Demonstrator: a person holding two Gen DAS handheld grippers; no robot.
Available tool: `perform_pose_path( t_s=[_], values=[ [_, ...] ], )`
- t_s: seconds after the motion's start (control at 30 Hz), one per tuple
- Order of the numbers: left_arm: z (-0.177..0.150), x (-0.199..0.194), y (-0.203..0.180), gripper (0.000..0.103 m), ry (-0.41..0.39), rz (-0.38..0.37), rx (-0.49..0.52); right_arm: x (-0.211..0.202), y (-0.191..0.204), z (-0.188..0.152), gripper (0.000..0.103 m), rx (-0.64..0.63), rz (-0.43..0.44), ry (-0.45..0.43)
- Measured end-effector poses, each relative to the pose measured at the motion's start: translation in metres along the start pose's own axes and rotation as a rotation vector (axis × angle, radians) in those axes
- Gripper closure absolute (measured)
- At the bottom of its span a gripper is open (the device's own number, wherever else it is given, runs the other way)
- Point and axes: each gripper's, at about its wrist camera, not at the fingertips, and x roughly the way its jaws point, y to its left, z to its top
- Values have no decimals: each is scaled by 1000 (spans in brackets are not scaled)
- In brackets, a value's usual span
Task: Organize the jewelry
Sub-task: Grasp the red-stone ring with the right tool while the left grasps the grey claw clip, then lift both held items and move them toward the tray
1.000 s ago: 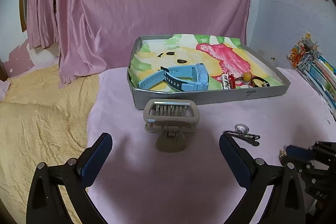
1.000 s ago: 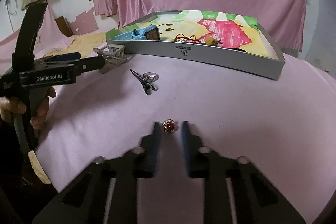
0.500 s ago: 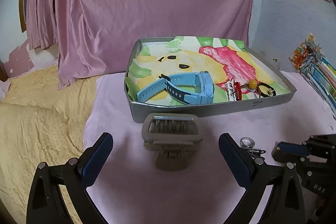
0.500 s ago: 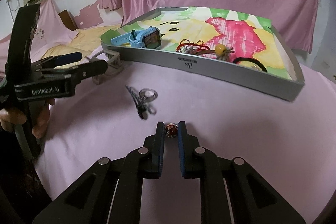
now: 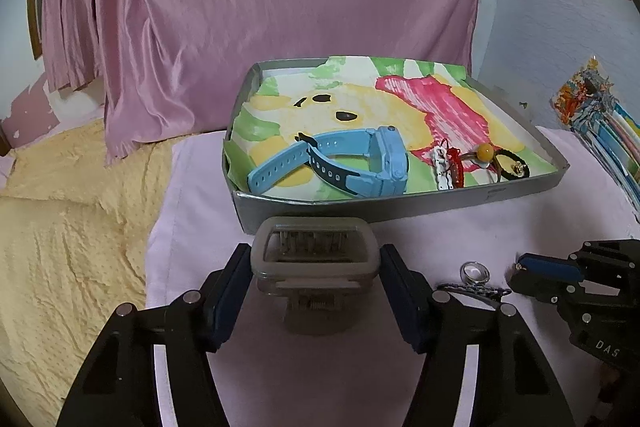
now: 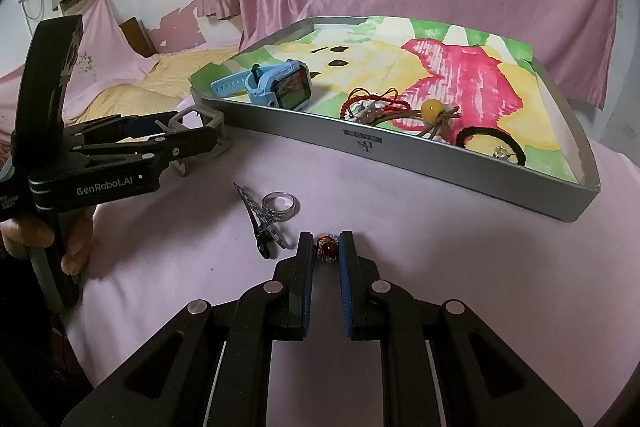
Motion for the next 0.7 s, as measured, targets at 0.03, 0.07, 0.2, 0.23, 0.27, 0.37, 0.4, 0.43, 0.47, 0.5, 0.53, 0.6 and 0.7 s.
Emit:
perform_pose_path(
  t_s=[0.03, 0.07, 0.2, 0.23, 0.27, 0.37, 0.4, 0.43, 0.47, 0.5, 0.53, 0.6, 0.7],
  values=[
    [0, 0, -1, 41, 0, 2, 3, 0, -1, 0, 92, 2, 2, -1],
    [-1, -1, -1, 41, 1, 2, 7, 0, -1, 0, 92, 4, 5, -2],
    [-4, -5, -3, 42, 1, -4, 5, -2, -3, -1, 92, 12, 16, -13],
    [-6, -8, -5, 42, -1, -10, 2, -3, -4, -1, 92, 13, 19, -16],
    [-8, -10, -6, 42, -7, -13, 0, -4, -4, -2, 92, 14, 24, -25],
    [-14, -20, -11, 42, -28, -32, -12, -10, -5, -3, 92, 23, 34, -54],
    [-16, -23, -12, 42, -35, -38, -16, -12, -6, -4, 92, 27, 38, -64],
    [-18, -27, -15, 42, -46, -47, -19, -14, -7, -5, 92, 30, 43, -75],
    [-18, -30, -16, 42, -51, -51, -20, -16, -8, -5, 92, 33, 47, -85],
    [-18, -34, -19, 42, -58, -61, -24, -19, -9, -6, 92, 36, 51, -98],
    [-16, -37, -22, 42, -70, -75, -28, -21, -10, -6, 92, 38, 51, -106],
    [-13, -44, -27, 42, -97, -87, -28, -26, -13, -6, 92, 41, 52, -128],
    [-5, -50, -34, 42, -134, -102, -33, -34, -18, -6, 92, 48, 50, -158]
  ],
)
